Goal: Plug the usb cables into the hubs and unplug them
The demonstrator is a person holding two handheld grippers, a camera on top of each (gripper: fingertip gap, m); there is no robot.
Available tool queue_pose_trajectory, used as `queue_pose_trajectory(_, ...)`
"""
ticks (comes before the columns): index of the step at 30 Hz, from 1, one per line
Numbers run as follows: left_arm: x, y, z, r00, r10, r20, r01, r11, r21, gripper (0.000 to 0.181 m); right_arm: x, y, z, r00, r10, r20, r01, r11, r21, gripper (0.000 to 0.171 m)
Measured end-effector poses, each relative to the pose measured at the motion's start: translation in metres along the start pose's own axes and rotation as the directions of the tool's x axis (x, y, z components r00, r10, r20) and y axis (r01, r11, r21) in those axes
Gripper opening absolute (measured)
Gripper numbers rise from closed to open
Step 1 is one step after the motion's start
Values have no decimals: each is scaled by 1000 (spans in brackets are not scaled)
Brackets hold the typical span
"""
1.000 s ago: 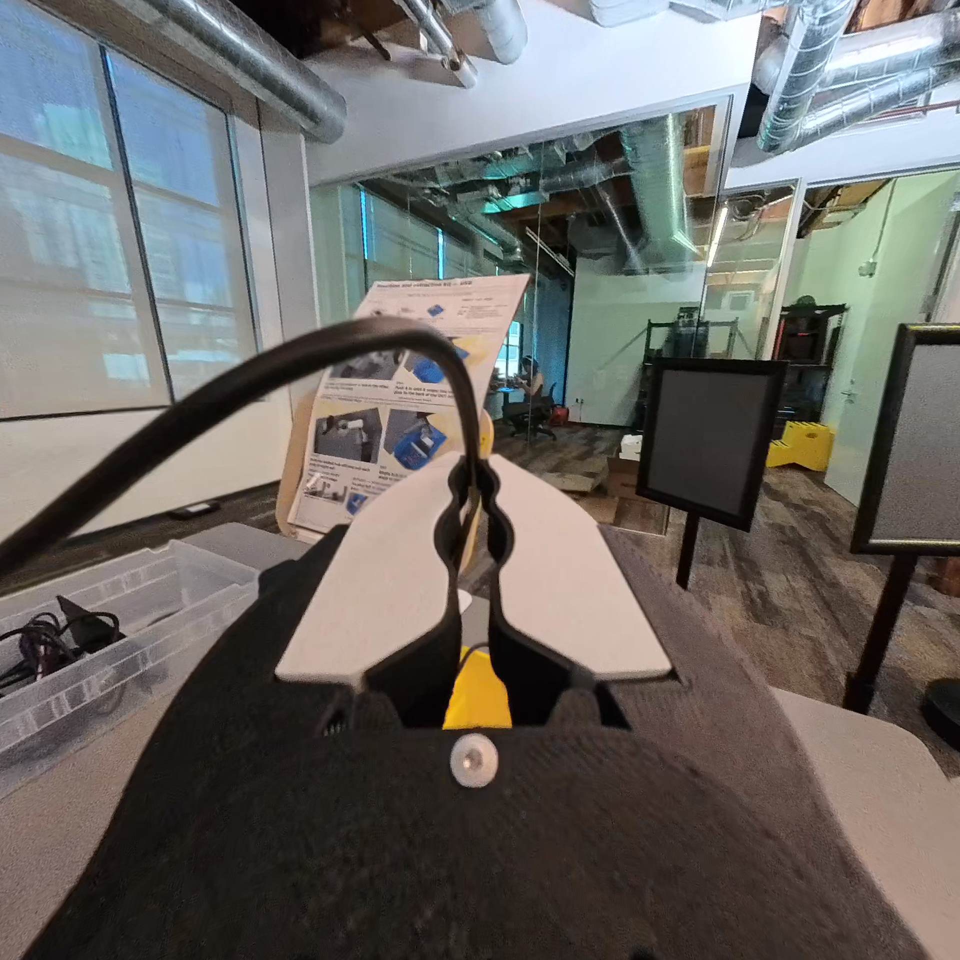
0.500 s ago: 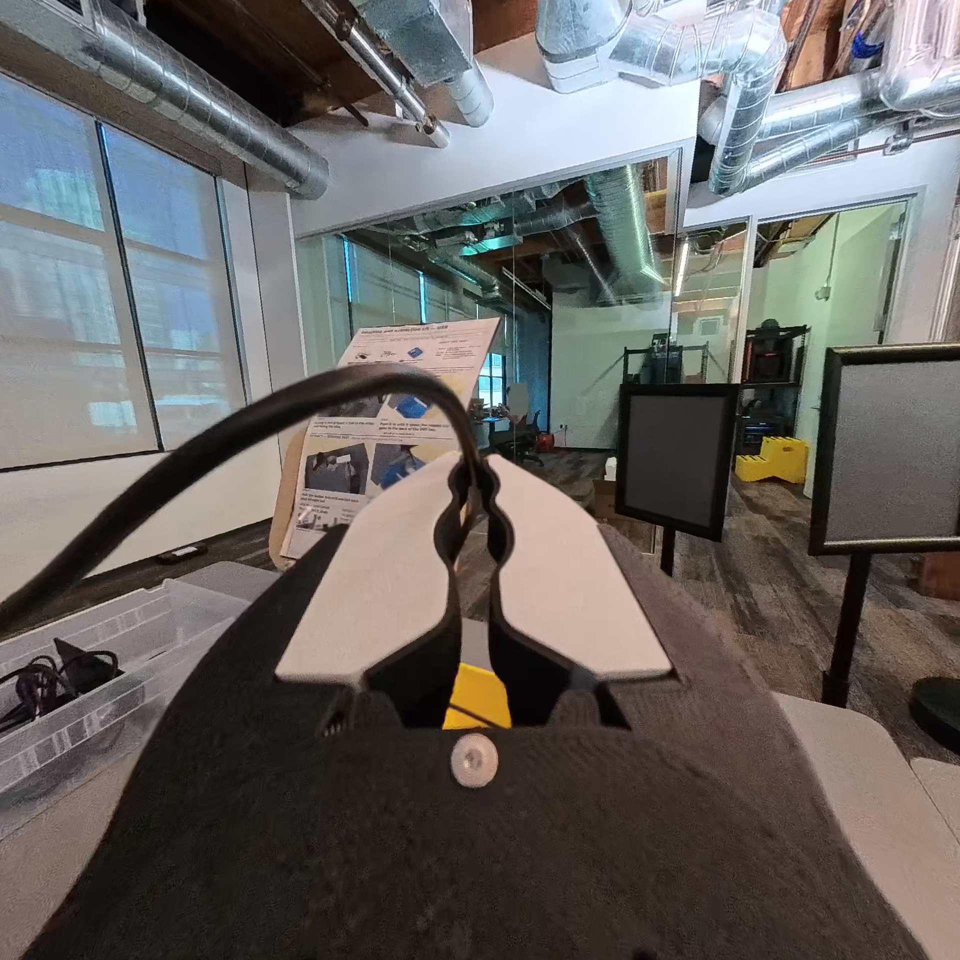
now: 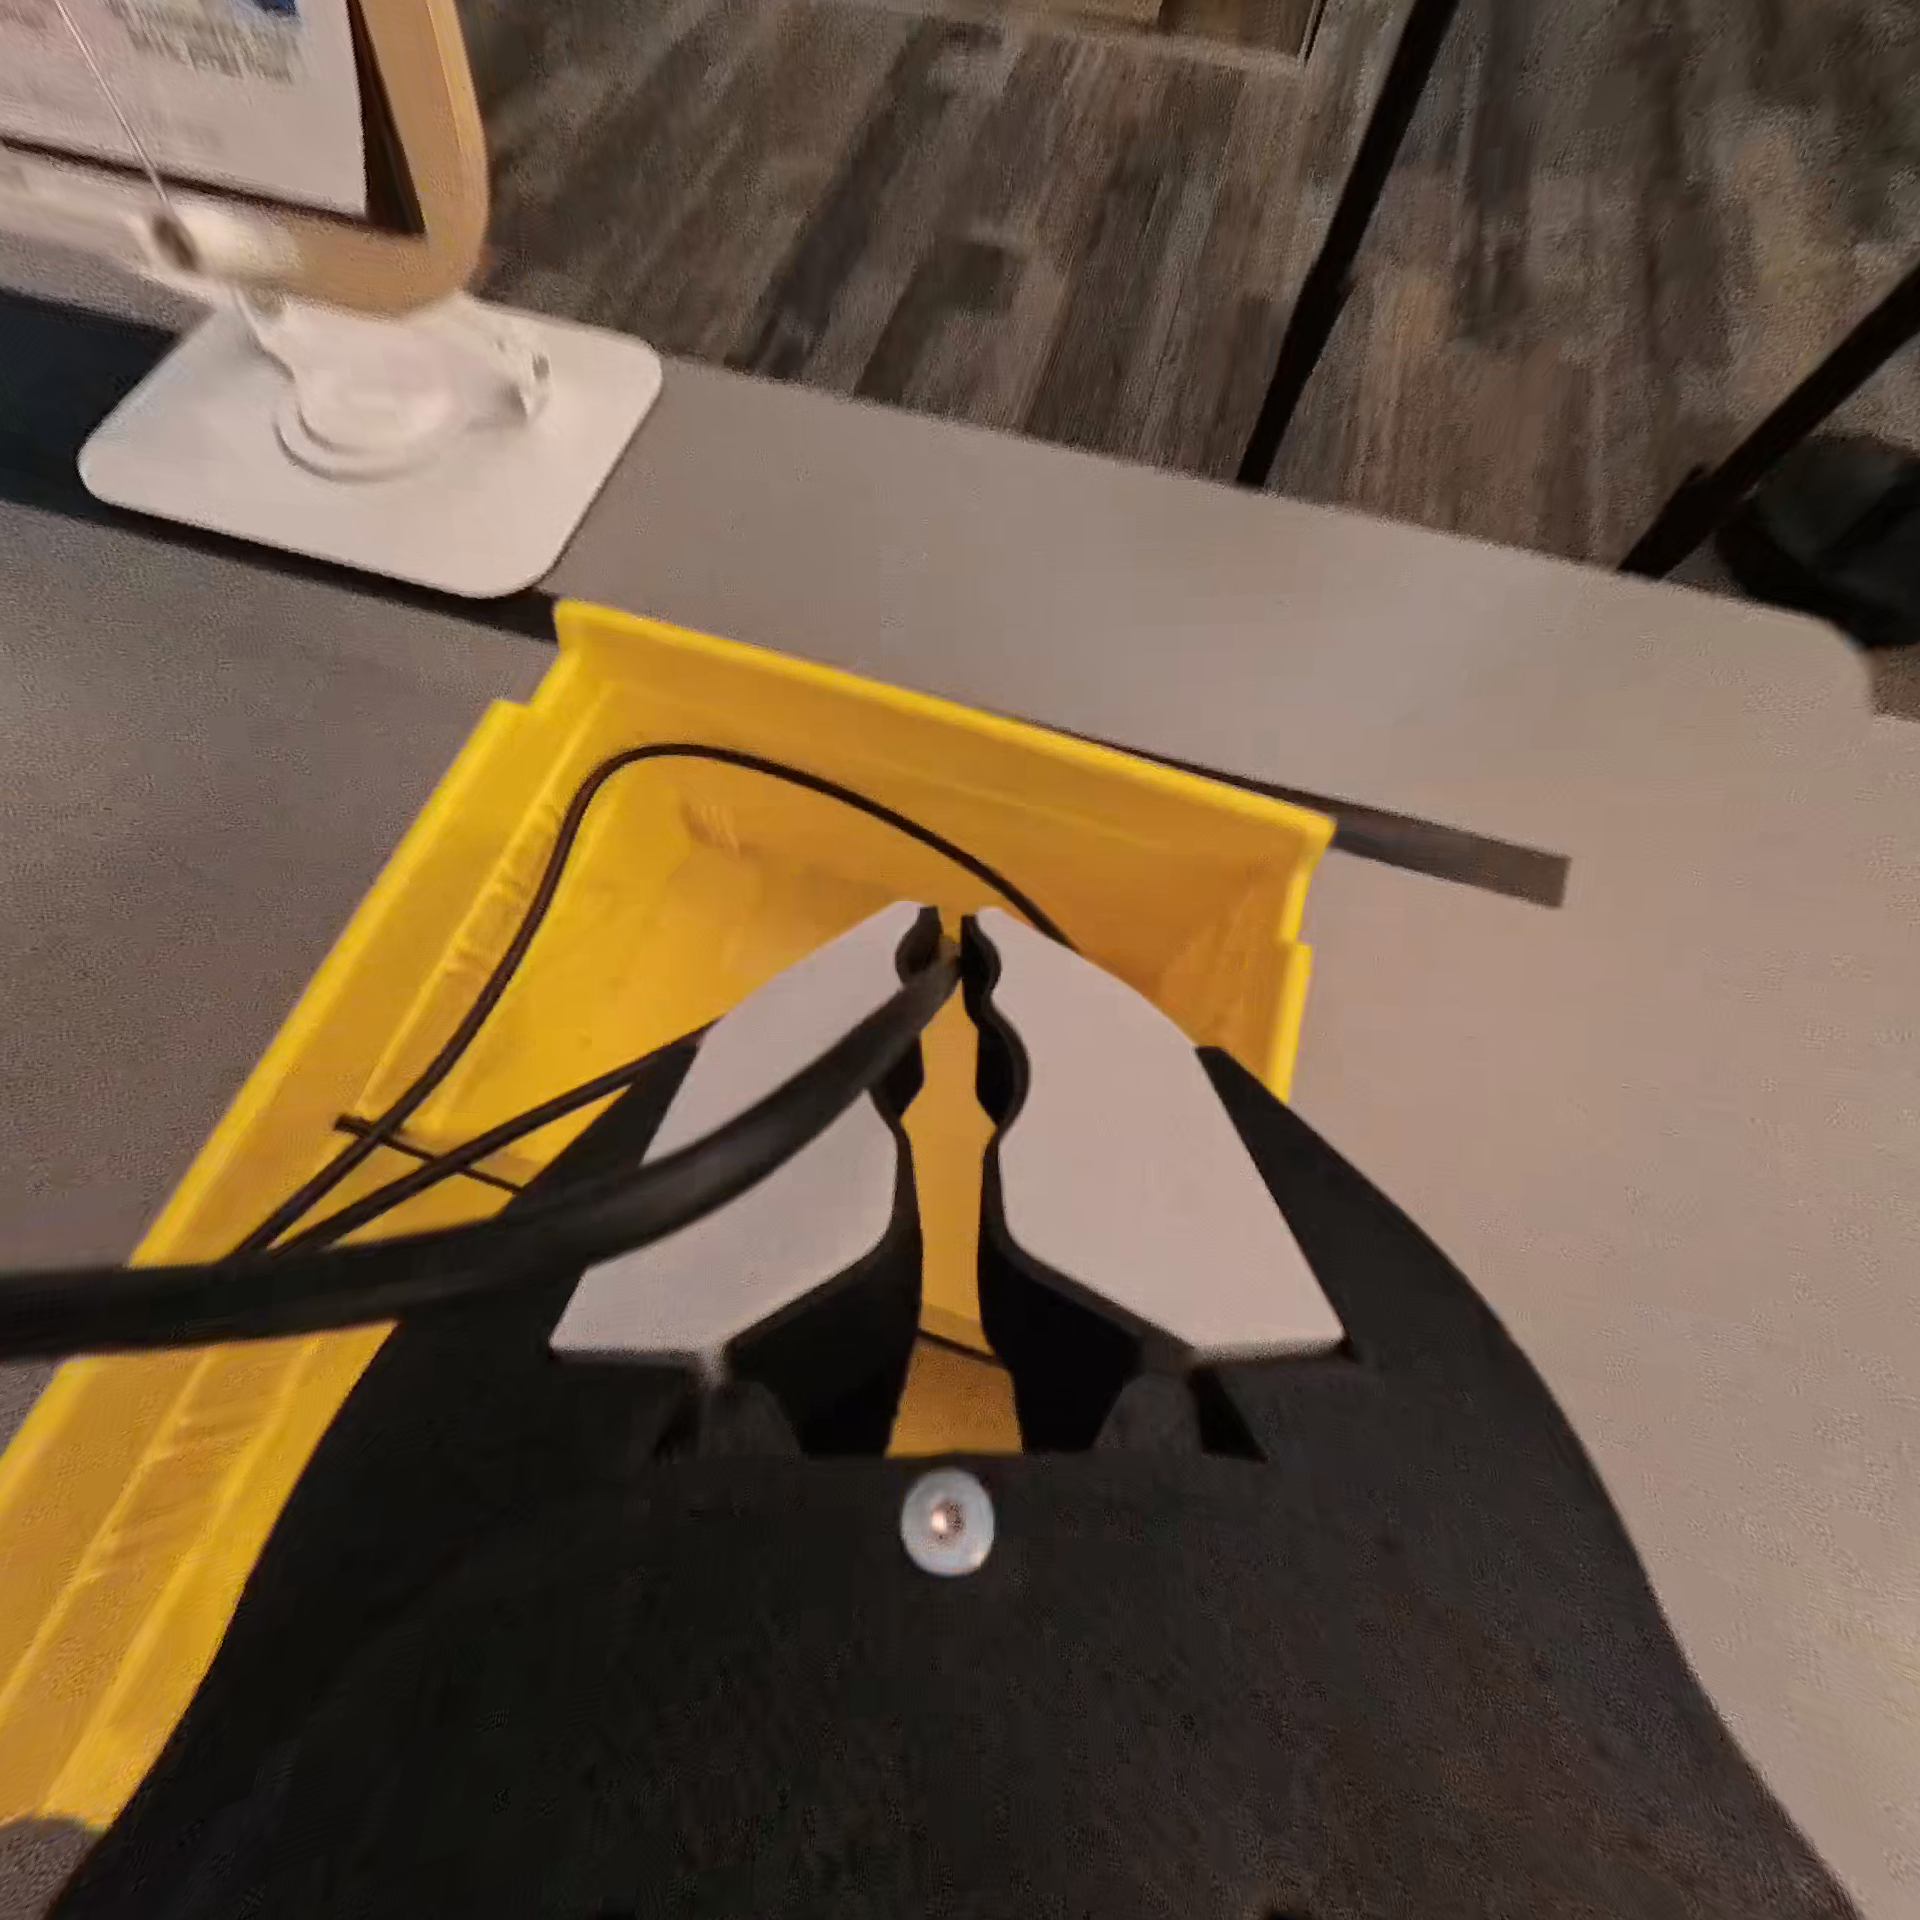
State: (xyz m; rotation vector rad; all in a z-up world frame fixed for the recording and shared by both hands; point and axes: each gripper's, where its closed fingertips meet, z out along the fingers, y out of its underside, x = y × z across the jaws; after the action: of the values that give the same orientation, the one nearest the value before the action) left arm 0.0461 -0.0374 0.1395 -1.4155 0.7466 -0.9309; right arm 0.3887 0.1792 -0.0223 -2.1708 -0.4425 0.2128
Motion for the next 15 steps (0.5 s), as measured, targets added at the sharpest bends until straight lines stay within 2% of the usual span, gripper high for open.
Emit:
queue_pose_trajectory(3,0,1,10,1000,5,25,-6,1000,13,26,-10,36,27,999,8,46,2,976,-218,5)
queue_pose_trajectory(7,-8,-10,35,997,-33,63,31,999,38,26,-21,63,43,992,97,83,-59,922,-382,5)
queue_pose_trajectory(9,-15,-20,55,995,-49,82,48,999,18,26,-23,63,45,987,133,94,-88,921,-379,10)
queue_pose_trajectory(11,-32,-30,74,989,-13,144,16,1000,-20,26,-23,63,41,984,132,117,-79,924,-373,31)
queue_pose_trajectory(15,-60,-43,107,979,46,201,-18,991,-136,26,-30,61,18,950,200,240,-100,923,-372,38)
